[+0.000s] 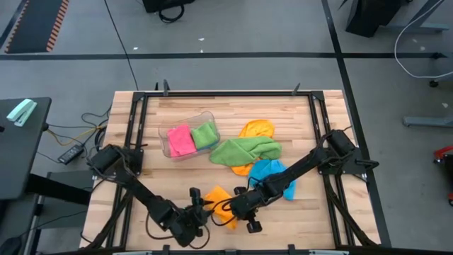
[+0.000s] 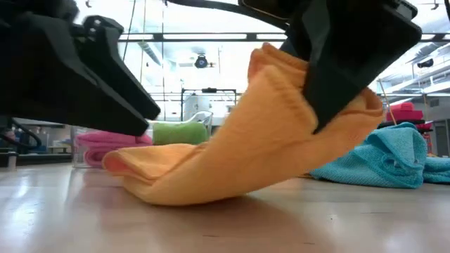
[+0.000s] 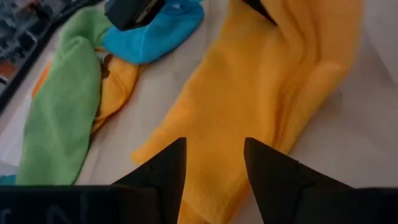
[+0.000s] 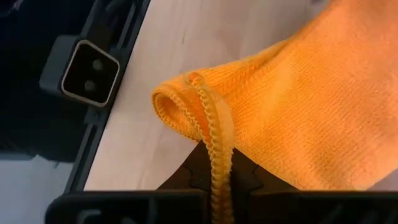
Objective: Fold microfiber towels
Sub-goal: Fold the bottom yellow microfiber towel
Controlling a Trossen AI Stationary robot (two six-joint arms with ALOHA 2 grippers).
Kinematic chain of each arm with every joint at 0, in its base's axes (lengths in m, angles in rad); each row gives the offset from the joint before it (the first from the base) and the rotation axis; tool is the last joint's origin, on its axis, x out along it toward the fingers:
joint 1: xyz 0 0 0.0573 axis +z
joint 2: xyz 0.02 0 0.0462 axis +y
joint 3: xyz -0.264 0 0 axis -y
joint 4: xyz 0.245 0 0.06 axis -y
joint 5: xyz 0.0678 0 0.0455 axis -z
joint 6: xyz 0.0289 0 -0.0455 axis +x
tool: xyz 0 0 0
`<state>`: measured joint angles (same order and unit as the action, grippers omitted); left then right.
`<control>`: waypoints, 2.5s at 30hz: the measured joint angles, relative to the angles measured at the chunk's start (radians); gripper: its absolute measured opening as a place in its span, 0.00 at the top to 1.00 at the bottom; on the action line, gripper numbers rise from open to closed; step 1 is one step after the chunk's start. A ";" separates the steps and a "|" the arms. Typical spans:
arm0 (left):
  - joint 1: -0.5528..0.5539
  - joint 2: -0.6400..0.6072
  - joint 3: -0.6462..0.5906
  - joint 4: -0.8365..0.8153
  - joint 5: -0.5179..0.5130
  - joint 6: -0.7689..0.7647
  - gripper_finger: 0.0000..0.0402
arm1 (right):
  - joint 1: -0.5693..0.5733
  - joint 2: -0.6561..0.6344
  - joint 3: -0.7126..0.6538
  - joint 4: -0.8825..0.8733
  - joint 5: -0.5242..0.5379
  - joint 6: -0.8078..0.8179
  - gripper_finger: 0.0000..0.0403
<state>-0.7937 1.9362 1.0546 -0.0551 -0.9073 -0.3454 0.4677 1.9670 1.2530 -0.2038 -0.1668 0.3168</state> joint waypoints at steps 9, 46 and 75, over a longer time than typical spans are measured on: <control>-0.001 0.001 0.000 -0.018 -0.012 -0.006 0.57 | 0.001 -0.044 0.000 -0.071 -0.037 0.005 0.94; -0.019 0.002 0.002 -0.022 0.059 0.024 0.57 | -0.004 -0.058 -0.001 -0.148 -0.142 0.081 0.94; -0.010 0.002 0.002 -0.019 0.059 0.016 0.57 | -0.015 -0.058 -0.001 -0.136 -0.111 0.046 0.94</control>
<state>-0.8040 1.9377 1.0565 -0.0742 -0.8482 -0.3294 0.4526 1.9087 1.2522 -0.3401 -0.2775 0.3630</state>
